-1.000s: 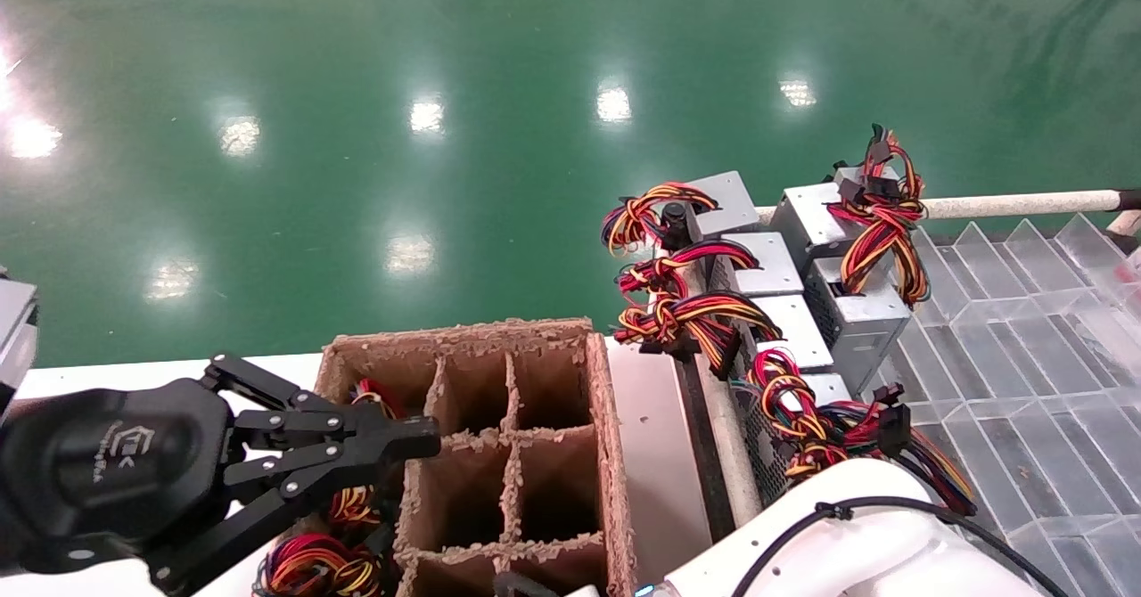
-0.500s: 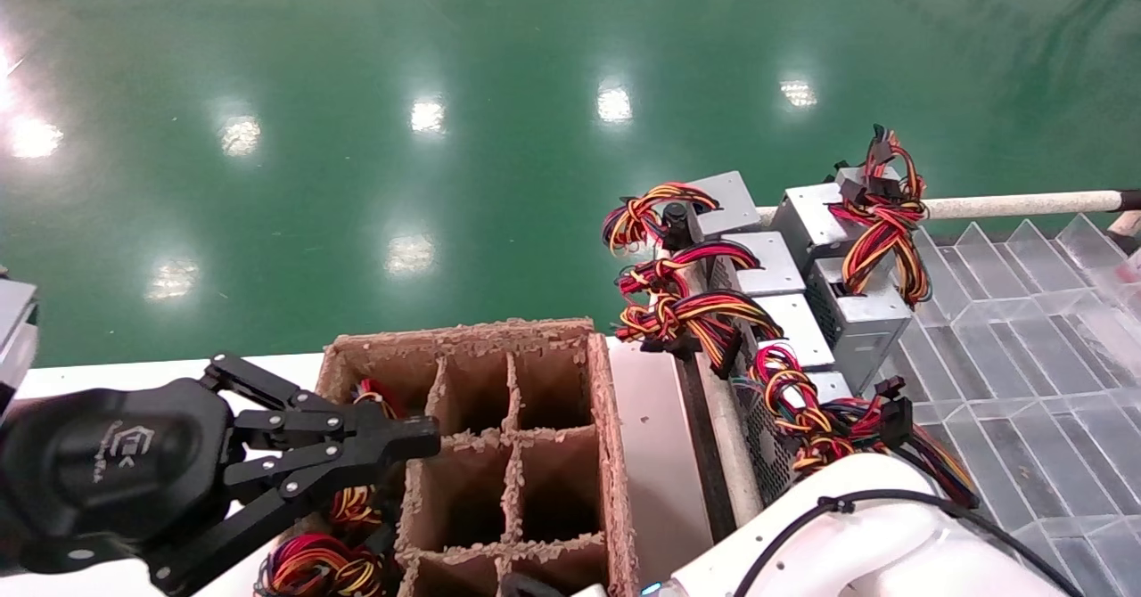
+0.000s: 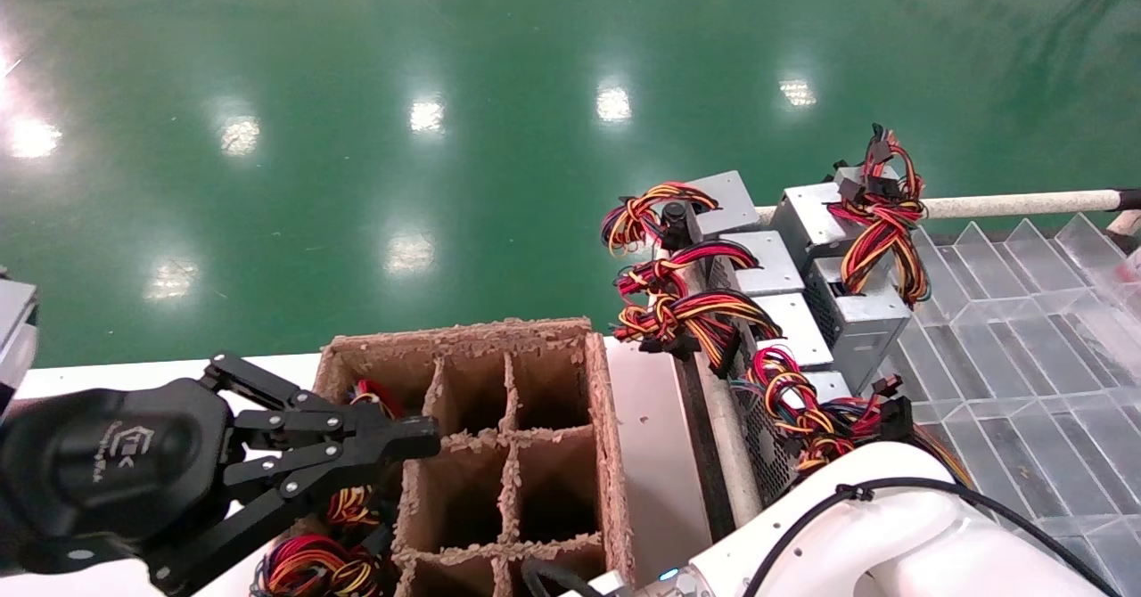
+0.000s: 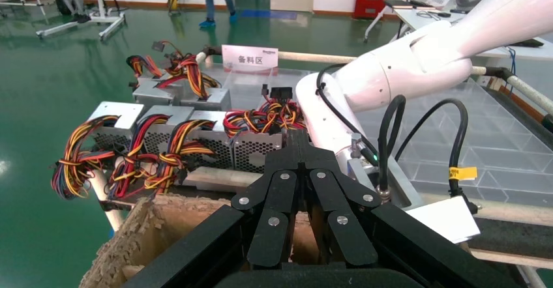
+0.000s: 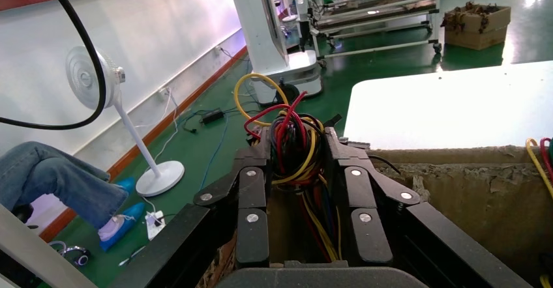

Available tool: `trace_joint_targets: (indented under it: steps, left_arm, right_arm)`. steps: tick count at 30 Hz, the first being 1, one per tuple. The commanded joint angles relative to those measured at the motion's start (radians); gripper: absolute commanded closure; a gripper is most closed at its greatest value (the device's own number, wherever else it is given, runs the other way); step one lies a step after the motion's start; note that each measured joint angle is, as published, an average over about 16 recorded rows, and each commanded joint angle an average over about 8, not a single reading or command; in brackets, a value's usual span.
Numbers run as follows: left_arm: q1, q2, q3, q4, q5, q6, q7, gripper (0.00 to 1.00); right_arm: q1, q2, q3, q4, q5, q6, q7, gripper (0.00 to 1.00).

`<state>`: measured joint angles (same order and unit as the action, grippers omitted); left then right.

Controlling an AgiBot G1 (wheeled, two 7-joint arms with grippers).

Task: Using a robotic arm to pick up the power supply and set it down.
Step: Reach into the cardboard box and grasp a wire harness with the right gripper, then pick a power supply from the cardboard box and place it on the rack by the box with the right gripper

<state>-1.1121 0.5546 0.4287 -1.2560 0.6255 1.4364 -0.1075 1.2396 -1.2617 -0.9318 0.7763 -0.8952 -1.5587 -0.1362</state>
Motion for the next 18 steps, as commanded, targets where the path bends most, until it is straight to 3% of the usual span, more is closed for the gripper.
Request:
trace_joint_targets:
  steps: [1,18]
  left_arm:
    - [0.000,0.000,0.000,0.000,0.000,0.000,0.000,1.00]
    - [0.000,0.000,0.000,0.000,0.000,0.000,0.000,1.00]
  right_arm:
    - [0.002,0.004,-0.002,0.003,0.005,0.001,0.000,1.00]
    - [-0.006,0.070,0.030,0.102,0.099,0.016,0.048,1.00]
